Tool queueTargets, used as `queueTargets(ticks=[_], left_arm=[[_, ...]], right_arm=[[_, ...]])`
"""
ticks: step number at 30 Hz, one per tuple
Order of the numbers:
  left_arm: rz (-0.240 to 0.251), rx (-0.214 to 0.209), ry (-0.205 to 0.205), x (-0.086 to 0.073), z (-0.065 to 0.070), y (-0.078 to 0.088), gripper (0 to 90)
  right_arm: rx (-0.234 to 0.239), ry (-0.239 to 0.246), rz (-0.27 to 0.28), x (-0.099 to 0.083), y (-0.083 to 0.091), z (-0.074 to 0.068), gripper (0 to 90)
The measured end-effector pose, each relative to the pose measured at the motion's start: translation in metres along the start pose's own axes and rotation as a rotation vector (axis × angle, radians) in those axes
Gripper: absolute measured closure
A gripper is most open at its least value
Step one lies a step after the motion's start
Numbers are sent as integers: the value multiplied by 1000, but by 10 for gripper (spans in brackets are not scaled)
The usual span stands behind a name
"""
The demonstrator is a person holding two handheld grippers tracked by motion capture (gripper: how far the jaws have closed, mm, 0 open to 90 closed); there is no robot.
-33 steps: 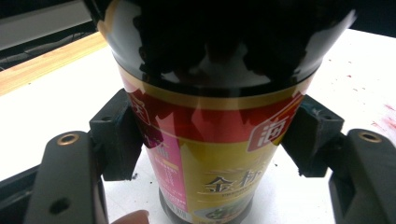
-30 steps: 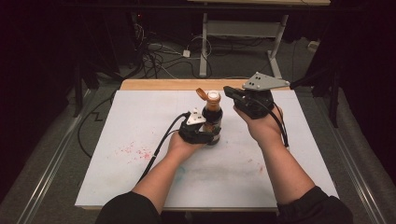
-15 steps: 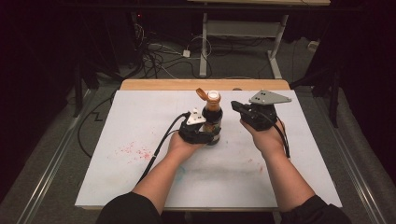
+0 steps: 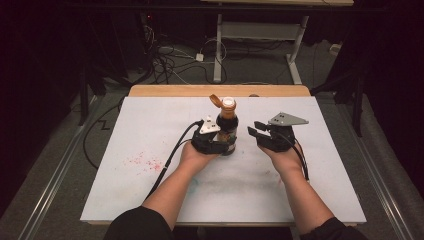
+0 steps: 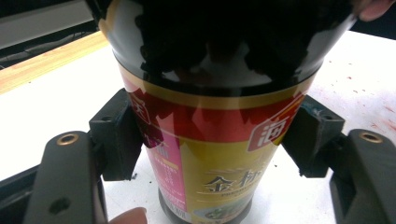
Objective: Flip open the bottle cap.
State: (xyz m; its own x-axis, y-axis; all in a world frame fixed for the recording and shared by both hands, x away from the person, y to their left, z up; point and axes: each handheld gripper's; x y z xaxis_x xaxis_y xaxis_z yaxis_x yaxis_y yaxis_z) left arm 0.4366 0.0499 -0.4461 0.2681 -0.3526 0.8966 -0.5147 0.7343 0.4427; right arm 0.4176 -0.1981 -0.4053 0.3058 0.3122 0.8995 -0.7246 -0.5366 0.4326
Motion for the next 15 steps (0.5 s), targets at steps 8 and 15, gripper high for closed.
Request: queueTargets(ticks=[8,15], left_arm=[[1,2,5,0,0,0,279],[0,-6,7,0,-1,0,272]], right_arm=[[17,-35,-8,-25,-8,4,245],[1,-50,2,-32,-11,3,2]])
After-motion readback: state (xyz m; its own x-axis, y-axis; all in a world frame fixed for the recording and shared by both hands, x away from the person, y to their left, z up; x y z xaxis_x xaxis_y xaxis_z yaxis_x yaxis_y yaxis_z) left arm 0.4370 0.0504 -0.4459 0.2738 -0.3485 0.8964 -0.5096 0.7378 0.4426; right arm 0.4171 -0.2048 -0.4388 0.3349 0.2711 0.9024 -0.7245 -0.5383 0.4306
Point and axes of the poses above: each handheld gripper's, and its own axes: y roughly backward along the jaws, x roughly out of its top, z roughly to its right, and after that the axes turned 2 degrees about -x, right-handed
